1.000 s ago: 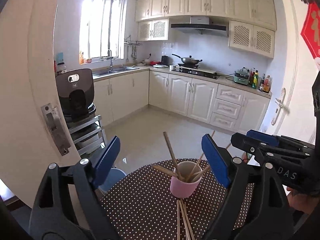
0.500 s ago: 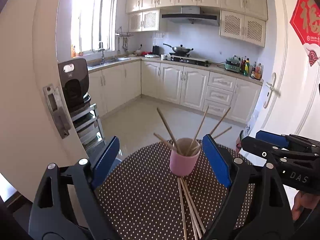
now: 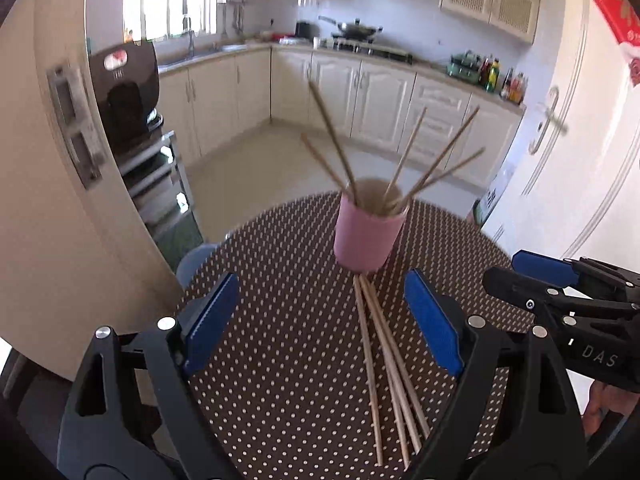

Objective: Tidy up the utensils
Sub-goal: 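Lower both grippers to the chopsticks and close each on one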

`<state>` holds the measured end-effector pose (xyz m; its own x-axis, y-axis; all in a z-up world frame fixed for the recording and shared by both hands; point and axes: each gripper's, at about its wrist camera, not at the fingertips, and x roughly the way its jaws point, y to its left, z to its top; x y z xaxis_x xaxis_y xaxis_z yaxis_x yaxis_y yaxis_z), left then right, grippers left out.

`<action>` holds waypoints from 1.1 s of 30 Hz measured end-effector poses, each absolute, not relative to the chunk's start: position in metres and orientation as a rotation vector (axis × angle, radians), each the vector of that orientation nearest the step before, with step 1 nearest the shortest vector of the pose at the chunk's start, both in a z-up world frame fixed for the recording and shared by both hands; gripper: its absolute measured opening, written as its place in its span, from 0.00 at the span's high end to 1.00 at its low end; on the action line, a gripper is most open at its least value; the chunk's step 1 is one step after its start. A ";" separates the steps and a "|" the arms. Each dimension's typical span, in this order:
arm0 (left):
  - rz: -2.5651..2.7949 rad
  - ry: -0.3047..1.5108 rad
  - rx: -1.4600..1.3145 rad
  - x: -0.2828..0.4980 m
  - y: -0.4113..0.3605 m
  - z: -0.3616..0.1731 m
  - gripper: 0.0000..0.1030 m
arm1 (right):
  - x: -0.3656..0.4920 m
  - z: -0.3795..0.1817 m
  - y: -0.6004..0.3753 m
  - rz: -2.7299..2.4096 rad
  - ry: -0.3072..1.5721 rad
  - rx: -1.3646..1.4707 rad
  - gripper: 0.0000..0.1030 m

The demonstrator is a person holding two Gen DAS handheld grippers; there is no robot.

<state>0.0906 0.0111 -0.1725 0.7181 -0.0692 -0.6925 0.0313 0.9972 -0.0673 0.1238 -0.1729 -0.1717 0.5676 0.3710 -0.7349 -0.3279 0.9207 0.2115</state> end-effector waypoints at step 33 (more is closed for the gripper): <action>-0.001 0.995 -0.093 0.150 0.013 -0.255 0.19 | 0.218 -0.322 -0.137 0.504 1.338 0.107 0.95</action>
